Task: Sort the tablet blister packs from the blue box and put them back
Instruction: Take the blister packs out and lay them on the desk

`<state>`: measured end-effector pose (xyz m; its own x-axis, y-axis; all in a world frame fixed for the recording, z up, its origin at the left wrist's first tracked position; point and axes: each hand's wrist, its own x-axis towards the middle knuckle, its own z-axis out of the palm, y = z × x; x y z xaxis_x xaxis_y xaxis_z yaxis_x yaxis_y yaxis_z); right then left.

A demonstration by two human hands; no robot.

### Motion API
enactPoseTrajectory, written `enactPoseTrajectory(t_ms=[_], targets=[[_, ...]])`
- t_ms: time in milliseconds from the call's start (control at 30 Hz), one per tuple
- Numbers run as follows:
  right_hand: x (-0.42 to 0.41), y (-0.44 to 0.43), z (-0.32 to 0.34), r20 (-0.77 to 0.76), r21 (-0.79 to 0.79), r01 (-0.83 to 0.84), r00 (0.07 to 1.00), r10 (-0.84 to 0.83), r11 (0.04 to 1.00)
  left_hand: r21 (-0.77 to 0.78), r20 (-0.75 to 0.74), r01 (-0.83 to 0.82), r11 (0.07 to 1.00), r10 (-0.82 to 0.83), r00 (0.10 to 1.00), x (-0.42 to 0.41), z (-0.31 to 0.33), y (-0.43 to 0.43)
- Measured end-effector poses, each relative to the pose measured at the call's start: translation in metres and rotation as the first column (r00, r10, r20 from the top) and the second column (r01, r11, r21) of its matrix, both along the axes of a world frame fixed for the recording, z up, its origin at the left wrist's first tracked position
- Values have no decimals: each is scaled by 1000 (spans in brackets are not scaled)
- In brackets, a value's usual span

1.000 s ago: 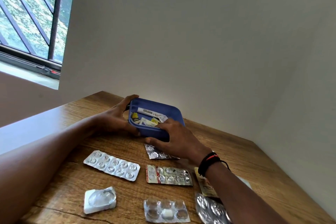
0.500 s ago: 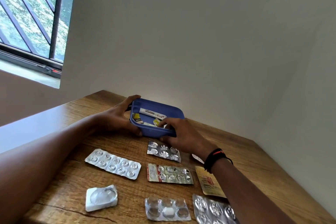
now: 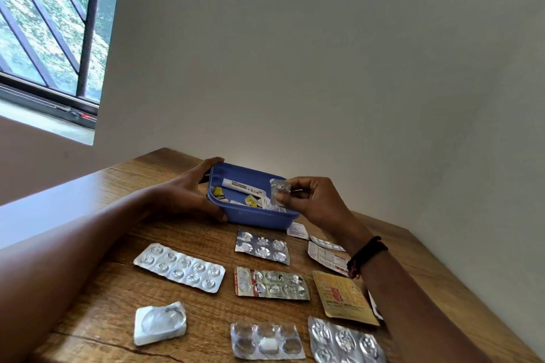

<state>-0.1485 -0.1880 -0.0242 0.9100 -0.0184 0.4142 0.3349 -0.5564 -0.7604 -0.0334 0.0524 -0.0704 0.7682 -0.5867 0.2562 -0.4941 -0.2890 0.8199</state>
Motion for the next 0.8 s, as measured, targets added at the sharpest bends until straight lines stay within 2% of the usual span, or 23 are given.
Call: enactPoseTrajectory(t_ms=[133,367,533,600,700,800], targets=[[-5,-2,7,35,151,19,999,-24,988,0,-22,-22,1000,22,1000,-2,2,-1],[-14,-13,13,2,323,118,992,-125,939,-38,-114,-61,997,56,992,-1,2,-2],[-19,-18,18,124,357,154,970,-210,921,-61,-117,-54,997,47,992,-10,7,1],[-18,-20,19,214,270,197,942,-258,942,-74,-113,-49,996,40,993,-13,8,2],[-20,-25,18,460,-52,327,847,-268,944,-66,-119,-50,997,42,992,-13,8,2],[-23,-31,15,709,-355,488,696,-110,798,-55,-129,-61,997,53,990,-10,7,2]])
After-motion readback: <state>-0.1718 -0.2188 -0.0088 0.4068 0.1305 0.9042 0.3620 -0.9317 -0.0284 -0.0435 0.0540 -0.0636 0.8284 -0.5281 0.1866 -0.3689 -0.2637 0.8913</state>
